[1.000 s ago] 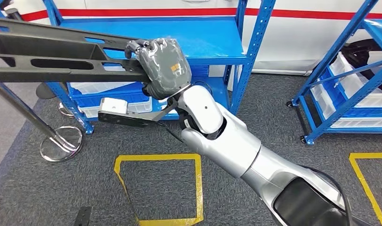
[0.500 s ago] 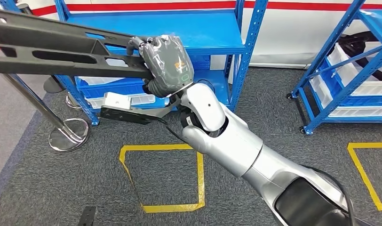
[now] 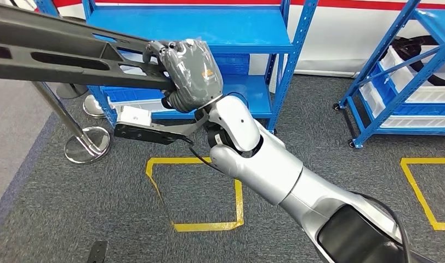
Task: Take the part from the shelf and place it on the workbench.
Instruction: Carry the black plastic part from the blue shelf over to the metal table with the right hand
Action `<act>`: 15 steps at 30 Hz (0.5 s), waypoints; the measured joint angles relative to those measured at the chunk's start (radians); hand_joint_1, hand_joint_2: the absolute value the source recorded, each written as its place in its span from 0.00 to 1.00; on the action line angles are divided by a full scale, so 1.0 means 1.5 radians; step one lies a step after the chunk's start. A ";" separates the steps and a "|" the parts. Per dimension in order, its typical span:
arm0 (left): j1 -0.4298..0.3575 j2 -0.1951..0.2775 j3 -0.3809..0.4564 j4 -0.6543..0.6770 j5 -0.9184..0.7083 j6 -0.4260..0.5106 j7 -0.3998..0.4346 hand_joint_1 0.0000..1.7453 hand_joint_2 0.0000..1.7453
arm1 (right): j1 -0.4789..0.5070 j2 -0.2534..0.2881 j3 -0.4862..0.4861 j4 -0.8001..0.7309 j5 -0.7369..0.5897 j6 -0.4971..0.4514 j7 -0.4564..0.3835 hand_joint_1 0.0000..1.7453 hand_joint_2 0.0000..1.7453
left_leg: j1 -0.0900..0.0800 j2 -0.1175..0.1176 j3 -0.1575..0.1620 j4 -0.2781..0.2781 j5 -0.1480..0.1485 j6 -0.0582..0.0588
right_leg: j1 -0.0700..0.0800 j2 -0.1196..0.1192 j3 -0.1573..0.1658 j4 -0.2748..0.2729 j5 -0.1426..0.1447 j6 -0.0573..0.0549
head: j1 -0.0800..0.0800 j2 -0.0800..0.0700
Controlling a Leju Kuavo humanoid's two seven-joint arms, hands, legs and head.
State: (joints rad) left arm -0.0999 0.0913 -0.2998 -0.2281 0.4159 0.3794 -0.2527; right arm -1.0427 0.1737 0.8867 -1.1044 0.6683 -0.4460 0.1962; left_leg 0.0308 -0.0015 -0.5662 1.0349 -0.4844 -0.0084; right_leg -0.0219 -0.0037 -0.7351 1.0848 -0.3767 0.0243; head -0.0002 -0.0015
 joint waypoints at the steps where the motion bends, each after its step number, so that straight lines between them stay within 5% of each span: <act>1: 0.000 0.000 0.000 0.000 0.000 0.000 0.000 0.00 1.00 | 0.000 -0.001 0.000 0.000 -0.001 -0.001 -0.001 1.00 1.00 | -0.001 0.001 -0.009 -0.001 0.008 0.006 | 0.000 0.001 -0.011 0.035 -0.035 0.000 | 0.000 0.000; 3: 0.000 0.000 0.000 0.000 0.000 0.001 0.000 0.00 1.00 | 0.000 -0.001 0.000 0.001 -0.003 -0.001 -0.001 1.00 1.00 | -0.005 0.001 -0.029 -0.001 0.022 0.014 | 0.004 0.001 -0.032 0.122 -0.092 -0.002 | 0.001 0.000; 4: 0.000 0.000 0.000 0.000 0.000 0.001 0.000 0.00 1.00 | 0.000 -0.002 0.000 0.001 -0.004 -0.001 -0.001 1.00 1.00 | -0.009 0.001 -0.039 -0.001 0.029 0.016 | 0.006 0.001 -0.035 0.156 -0.096 -0.005 | 0.001 0.000; 6: 0.000 0.001 0.000 0.000 -0.001 0.004 -0.003 0.00 1.00 | 0.000 -0.003 0.000 0.002 -0.006 -0.001 -0.001 1.00 1.00 | -0.017 0.001 -0.058 -0.001 0.044 0.018 | 0.014 0.001 -0.016 0.168 -0.067 -0.018 | 0.001 0.000; 8: 0.000 0.000 0.000 0.000 -0.003 0.009 -0.009 0.00 1.00 | 0.000 -0.004 0.000 0.001 -0.008 -0.001 -0.001 1.00 1.00 | -0.023 0.001 -0.074 -0.001 0.058 0.018 | 0.026 0.001 0.045 0.099 -0.050 -0.040 | 0.000 0.000; 10: 0.001 -0.001 0.000 0.000 -0.004 0.015 -0.016 0.00 1.00 | -0.001 -0.004 0.000 -0.001 -0.009 -0.001 0.000 1.00 1.00 | -0.024 0.002 -0.079 -0.002 0.068 0.015 | 0.036 -0.001 0.106 0.008 -0.071 -0.056 | 0.000 0.000; 12: 0.001 0.000 0.000 0.000 -0.002 0.019 -0.018 0.00 1.00 | -0.002 -0.004 0.000 -0.003 -0.013 -0.001 0.000 1.00 1.00 | -0.020 0.004 -0.078 -0.008 0.078 0.008 | 0.040 -0.002 0.128 -0.034 -0.081 -0.059 | 0.001 0.000; 15: 0.002 0.003 0.000 0.000 0.001 0.020 -0.017 0.00 1.00 | -0.003 -0.004 0.000 -0.004 -0.019 -0.004 -0.003 1.00 1.00 | -0.019 0.003 -0.085 0.000 0.067 -0.003 | 0.033 -0.004 0.130 -0.057 -0.057 -0.058 | 0.001 0.000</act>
State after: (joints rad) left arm -0.0974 0.0956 -0.3002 -0.2281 0.4168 0.4097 -0.2783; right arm -1.0468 0.1678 0.8865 -1.1098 0.6403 -0.4514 0.1916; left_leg 0.0026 0.0027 -0.6935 1.0342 -0.3839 -0.0131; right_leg 0.0273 -0.0096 -0.5396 0.9992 -0.4616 -0.0624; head 0.0019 -0.0015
